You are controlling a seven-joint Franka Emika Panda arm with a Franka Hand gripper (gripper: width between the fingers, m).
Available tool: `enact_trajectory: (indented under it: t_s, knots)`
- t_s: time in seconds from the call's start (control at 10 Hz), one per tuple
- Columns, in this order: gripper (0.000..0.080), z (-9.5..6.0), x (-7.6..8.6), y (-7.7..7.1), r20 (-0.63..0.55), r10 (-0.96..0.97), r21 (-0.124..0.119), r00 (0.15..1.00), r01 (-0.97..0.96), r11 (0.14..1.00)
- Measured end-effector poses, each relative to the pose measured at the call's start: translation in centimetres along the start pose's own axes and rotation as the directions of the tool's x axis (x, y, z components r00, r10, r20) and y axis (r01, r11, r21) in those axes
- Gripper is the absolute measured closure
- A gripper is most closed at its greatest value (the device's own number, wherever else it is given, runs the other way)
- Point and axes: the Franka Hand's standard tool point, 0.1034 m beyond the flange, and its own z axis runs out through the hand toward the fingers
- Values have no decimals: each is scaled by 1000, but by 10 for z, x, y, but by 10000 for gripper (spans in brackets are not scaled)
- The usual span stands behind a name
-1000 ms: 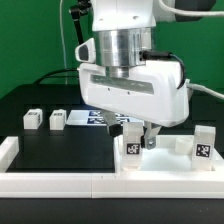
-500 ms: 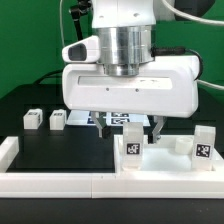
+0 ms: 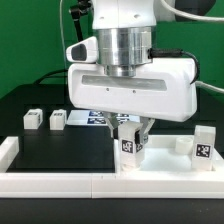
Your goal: Assemble square table
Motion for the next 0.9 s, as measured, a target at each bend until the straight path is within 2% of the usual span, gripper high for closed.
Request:
enact_trajectory:
  t_s: [0.2,0.3,0.5,0.6,0.7,0.8,0.9]
  knots:
    - [511,0,0,2,-7,244,-3,970,-244,970]
    - [511,0,0,3,-9,414,-2,910,-414,910]
    - [511,1,-1,8,24,681,36,732,-682,731]
    - [509,0,-1,8,41,758,36,651,-759,650]
    - [509,0,-1,8,43,788,30,614,-789,614]
    - [508,0,-1,8,41,752,31,657,-754,657]
    - [508,1,-2,8,41,750,31,660,-751,660]
